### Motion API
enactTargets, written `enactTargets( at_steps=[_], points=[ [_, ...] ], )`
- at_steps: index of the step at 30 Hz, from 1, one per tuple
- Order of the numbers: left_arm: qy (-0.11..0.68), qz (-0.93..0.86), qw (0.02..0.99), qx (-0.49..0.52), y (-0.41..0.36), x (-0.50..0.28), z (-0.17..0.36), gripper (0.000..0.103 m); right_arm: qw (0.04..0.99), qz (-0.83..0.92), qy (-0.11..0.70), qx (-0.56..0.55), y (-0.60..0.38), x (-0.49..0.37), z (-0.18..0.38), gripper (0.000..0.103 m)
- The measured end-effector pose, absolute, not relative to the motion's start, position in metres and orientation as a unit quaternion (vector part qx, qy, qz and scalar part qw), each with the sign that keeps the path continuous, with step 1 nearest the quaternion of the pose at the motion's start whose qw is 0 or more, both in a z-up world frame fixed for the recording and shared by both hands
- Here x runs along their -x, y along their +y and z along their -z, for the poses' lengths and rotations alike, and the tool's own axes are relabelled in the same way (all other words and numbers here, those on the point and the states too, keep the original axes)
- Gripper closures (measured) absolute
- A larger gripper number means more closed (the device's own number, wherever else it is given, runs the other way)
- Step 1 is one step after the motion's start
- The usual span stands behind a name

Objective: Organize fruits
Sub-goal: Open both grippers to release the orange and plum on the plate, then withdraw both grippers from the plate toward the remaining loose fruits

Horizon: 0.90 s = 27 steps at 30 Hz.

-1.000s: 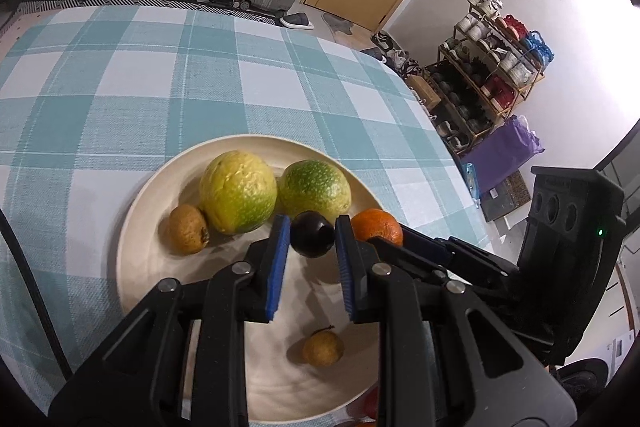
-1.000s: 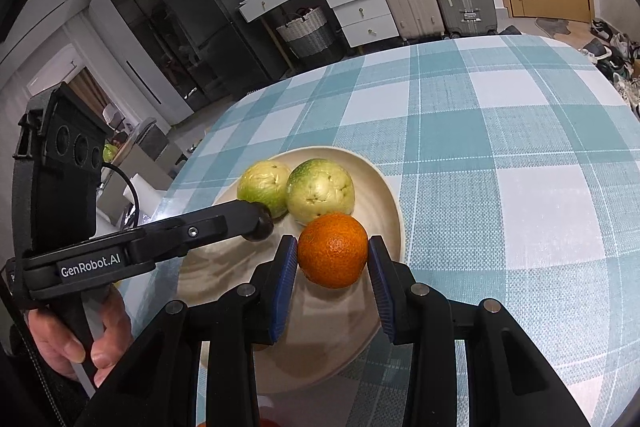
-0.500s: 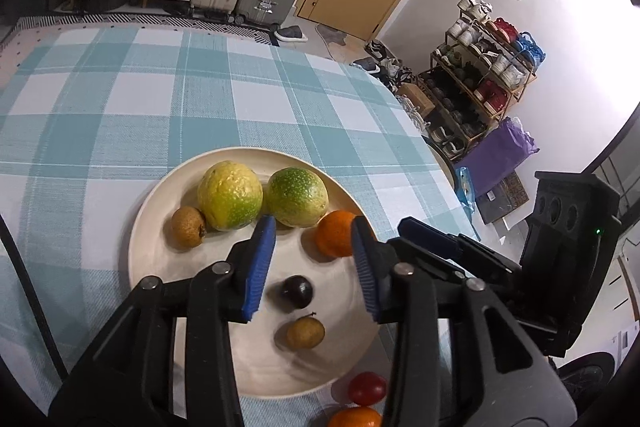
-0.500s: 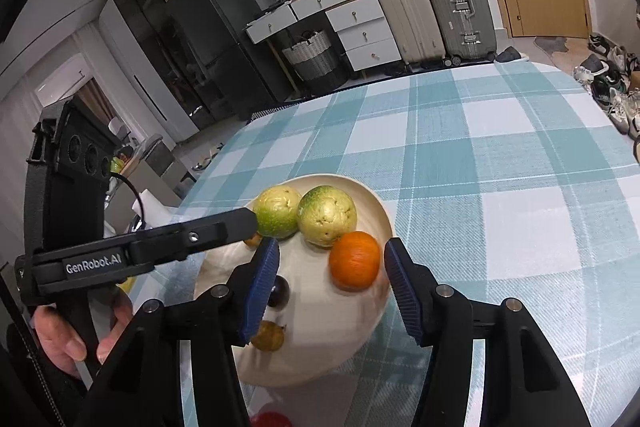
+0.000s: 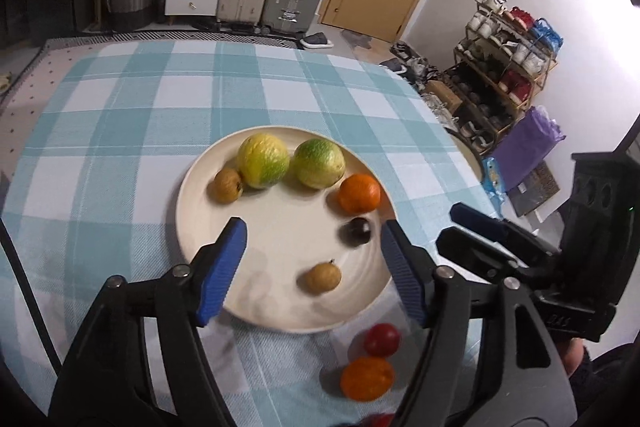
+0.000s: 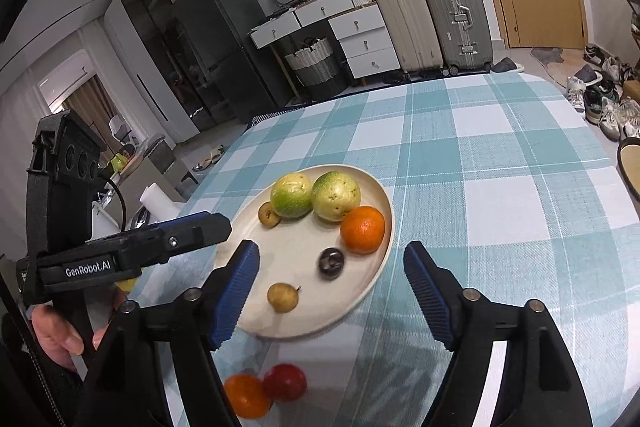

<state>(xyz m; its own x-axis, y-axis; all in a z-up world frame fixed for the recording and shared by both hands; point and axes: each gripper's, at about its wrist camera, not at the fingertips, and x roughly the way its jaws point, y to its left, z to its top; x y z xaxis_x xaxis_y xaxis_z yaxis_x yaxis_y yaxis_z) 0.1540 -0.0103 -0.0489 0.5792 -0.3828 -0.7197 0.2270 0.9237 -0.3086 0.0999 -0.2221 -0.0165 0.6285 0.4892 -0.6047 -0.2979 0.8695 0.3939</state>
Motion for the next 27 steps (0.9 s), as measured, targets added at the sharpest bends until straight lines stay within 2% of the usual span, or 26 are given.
enactTargets(
  at_steps=[1, 3, 5, 12, 15, 17, 27],
  points=[
    [0.424, 0.170, 0.885, 0.088, -0.010, -0.150, 0.048, 0.032, 0.894, -0.221, 0.369, -0.127, -0.221, -0.096, 0.015, 0.025],
    [0.423, 0.159, 0.888, 0.081, -0.010, -0.141, 0.047, 0.029, 0.895, -0.219, 0.368, -0.124, -0.220, -0.092, 0.014, 0.017],
    [0.422, 0.152, 0.890, 0.079, -0.009, -0.135, 0.046, 0.024, 0.897, -0.219, 0.364, -0.123, -0.220, -0.085, 0.011, 0.016],
    [0.418, 0.136, 0.895, 0.070, -0.006, -0.116, 0.042, 0.018, 0.899, -0.220, 0.358, -0.122, -0.220, -0.069, 0.005, 0.010],
    [0.407, 0.145, 0.900, 0.065, -0.007, -0.105, 0.040, 0.011, 0.901, -0.218, 0.354, -0.123, -0.221, -0.062, 0.003, 0.006],
    [0.401, 0.138, 0.903, 0.059, -0.008, -0.099, 0.039, 0.001, 0.901, -0.219, 0.353, -0.124, -0.221, -0.059, 0.002, 0.005],
    [0.404, 0.124, 0.905, 0.058, -0.003, -0.078, 0.039, 0.001, 0.902, -0.223, 0.351, -0.118, -0.216, -0.038, -0.001, 0.003]
  ],
)
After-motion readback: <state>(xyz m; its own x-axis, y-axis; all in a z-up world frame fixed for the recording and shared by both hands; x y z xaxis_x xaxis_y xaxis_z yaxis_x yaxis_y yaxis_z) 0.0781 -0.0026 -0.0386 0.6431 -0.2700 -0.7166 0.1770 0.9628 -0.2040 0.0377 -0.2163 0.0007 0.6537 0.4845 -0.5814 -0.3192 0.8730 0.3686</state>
